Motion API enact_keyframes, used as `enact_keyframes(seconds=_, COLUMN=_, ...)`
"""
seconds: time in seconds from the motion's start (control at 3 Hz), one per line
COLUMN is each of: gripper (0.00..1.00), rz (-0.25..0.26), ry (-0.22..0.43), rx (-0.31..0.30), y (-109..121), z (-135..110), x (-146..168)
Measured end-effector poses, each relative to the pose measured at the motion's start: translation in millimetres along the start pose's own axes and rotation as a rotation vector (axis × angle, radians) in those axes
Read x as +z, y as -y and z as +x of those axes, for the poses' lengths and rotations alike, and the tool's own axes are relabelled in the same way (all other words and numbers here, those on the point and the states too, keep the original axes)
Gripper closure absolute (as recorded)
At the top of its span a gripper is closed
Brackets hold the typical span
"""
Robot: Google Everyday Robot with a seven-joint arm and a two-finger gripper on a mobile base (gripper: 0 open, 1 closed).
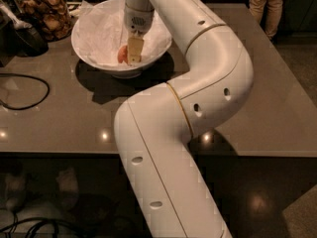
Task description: Pick apple from white bowl
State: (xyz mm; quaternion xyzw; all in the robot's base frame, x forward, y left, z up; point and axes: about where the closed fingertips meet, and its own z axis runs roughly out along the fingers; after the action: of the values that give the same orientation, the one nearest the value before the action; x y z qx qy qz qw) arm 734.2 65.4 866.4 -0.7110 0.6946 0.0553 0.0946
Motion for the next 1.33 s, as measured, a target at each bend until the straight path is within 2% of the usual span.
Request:
enact_keyframes(seconds=0.33, gripper=1.00, rz=0.051, ry=0.028, rx=0.013, y=6, z=-1, x=-14)
enact_keyframes(seconds=0.67, gripper=1.00, rz=0.115, ry=0.052, rx=0.040, y=6, z=1, x=-42)
enact_keyframes(seconds=1.33, gripper=1.00, rz=0.156, ry=0.084, rx=0.073, y=-11, z=7, x=-67)
